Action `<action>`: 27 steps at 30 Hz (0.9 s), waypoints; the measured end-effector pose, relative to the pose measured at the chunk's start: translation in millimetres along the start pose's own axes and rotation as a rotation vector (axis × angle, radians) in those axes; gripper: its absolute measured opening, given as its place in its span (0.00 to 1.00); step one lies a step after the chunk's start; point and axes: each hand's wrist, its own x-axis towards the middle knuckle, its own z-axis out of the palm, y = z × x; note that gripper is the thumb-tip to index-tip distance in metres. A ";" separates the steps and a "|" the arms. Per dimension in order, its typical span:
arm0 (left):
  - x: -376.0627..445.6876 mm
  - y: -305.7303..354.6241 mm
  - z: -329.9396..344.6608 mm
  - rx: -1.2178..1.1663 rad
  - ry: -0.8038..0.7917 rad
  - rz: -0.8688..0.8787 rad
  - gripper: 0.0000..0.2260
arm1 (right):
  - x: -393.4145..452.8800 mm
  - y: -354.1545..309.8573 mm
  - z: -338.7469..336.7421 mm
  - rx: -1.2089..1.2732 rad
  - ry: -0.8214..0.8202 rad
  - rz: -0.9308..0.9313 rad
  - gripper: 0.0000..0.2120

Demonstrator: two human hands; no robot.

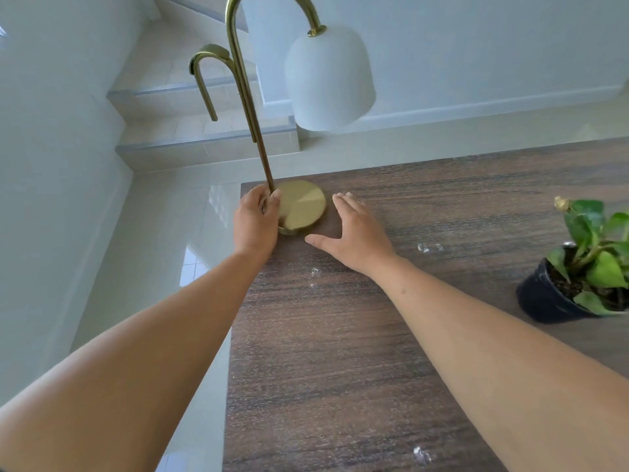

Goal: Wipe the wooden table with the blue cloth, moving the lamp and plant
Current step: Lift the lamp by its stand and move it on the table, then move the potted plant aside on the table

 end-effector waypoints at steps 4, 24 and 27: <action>-62.7 16.7 16.5 0.114 0.145 -0.009 0.18 | -61.8 27.0 -23.8 0.051 0.004 0.073 0.44; -211.5 140.6 154.2 0.237 -0.629 0.357 0.31 | -277.6 182.8 -138.5 0.191 0.423 0.402 0.25; -210.6 149.2 162.0 0.120 -0.672 0.304 0.36 | -256.1 193.1 -146.9 0.257 0.365 0.419 0.35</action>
